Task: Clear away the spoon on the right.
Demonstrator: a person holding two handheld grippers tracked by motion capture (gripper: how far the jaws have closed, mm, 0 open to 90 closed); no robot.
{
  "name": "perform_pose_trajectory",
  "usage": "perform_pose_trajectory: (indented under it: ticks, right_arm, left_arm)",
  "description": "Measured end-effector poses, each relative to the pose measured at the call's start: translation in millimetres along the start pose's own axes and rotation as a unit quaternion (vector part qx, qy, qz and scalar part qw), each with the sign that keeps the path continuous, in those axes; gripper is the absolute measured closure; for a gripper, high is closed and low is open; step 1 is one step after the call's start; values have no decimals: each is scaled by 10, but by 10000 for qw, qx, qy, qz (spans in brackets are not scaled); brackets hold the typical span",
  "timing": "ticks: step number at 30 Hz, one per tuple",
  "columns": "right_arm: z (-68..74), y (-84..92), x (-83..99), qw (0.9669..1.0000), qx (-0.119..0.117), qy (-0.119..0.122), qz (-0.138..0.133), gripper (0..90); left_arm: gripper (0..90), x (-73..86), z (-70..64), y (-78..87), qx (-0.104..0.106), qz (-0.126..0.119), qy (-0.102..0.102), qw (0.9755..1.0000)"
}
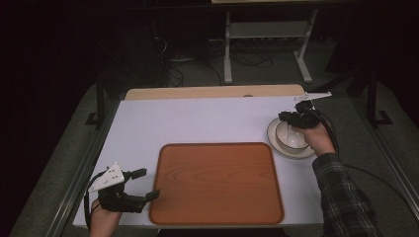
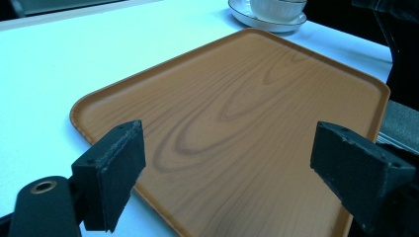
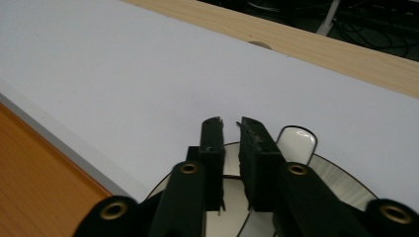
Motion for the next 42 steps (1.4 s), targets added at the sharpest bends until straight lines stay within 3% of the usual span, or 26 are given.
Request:
perform_pose_trajectory:
  ticks: [4, 23, 42]
  right_arm:
    - [-65, 18, 16, 9999, 65, -131, -12, 895]
    - [-195, 27, 90, 9992, 273, -273, 142, 897]
    - [-359, 199, 225, 9972, 532, -461, 270, 897]
  left_arm:
    - [133, -1, -2, 0, 5, -2, 5, 10000]
    - [133, 5, -6, 11, 17, 3, 4, 10000]
    - [133, 6, -4, 13, 11, 6, 8, 10000]
Point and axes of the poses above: each handheld gripper's, and its own axes: y roughly backward along the jaws, x roughly out of its underside, z roughly to its left, the point moved 5 cm from there along -y, roughly forward along the jaws, and after that the axes turned 14 degrees about y, right-handed, at the moved point
